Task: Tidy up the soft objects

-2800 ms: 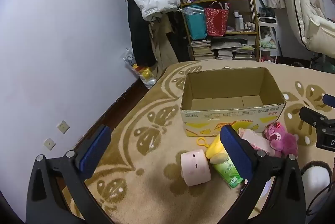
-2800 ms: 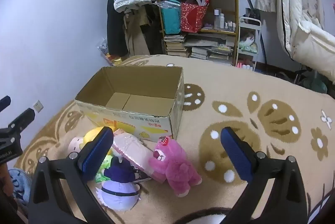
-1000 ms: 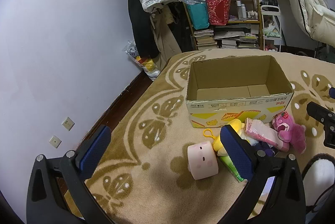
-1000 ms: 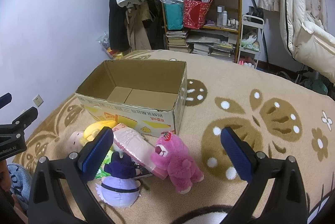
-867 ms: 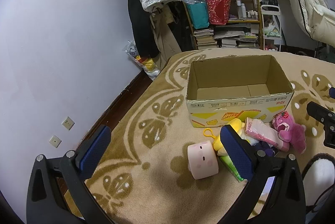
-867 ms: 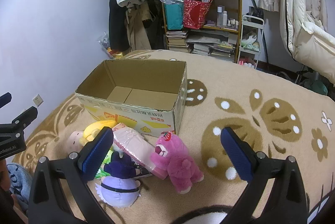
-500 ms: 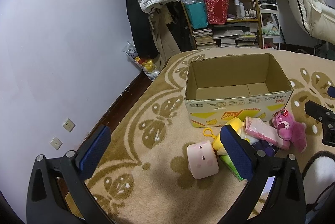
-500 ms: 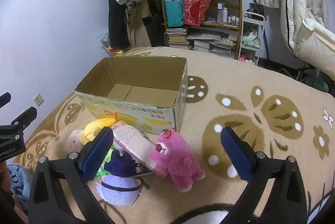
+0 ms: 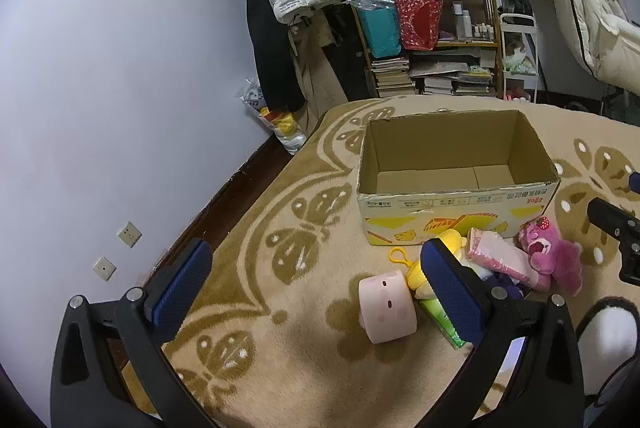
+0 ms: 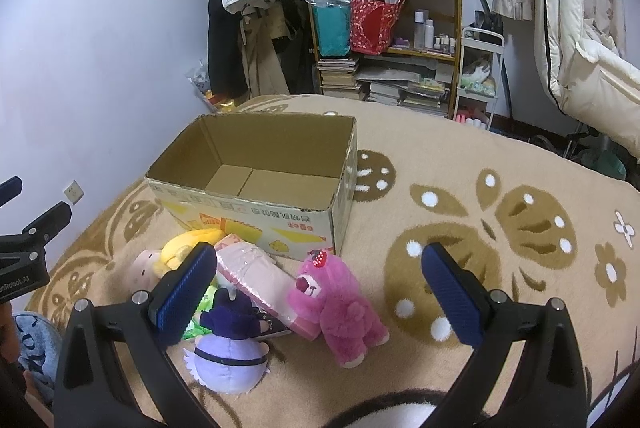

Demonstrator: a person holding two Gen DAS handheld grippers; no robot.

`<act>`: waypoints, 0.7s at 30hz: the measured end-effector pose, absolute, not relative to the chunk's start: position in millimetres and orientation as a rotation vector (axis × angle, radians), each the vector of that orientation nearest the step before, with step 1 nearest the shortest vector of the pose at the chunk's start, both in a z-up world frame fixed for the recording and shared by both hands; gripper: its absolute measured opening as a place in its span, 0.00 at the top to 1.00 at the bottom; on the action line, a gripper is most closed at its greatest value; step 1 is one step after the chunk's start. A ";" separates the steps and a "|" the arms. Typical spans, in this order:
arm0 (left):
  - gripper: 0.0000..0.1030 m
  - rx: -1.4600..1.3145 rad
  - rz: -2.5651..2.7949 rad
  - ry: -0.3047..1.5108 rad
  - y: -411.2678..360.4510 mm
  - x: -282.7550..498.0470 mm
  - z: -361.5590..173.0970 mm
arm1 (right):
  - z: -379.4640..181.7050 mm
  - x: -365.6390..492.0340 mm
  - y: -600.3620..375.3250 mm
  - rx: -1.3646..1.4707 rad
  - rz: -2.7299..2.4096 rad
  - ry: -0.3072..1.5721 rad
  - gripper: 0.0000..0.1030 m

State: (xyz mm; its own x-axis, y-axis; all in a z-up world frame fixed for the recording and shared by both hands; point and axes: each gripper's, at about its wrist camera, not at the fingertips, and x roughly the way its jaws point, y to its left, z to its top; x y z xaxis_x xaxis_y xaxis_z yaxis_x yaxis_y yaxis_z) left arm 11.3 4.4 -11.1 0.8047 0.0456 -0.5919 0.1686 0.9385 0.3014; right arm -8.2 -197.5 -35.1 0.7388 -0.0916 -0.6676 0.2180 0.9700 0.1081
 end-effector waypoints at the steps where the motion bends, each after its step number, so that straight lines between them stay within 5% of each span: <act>1: 0.00 0.351 -0.065 0.633 4.6 11.3 -10.6 | -34.9 -8.4 -196.6 0.183 -0.171 0.722 0.00; 21: 0.00 0.317 -0.039 0.688 13.2 26.5 -22.2 | -39.8 -1.0 -189.4 0.152 -0.158 0.742 0.00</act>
State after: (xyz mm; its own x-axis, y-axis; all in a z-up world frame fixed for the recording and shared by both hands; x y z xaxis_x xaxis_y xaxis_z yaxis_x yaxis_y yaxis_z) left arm 26.5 13.2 -22.2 0.7738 0.0684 -0.6298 0.1393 0.9515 0.2744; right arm -1.0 -189.4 -39.8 0.7263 -0.0891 -0.6815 0.1967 0.9771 0.0818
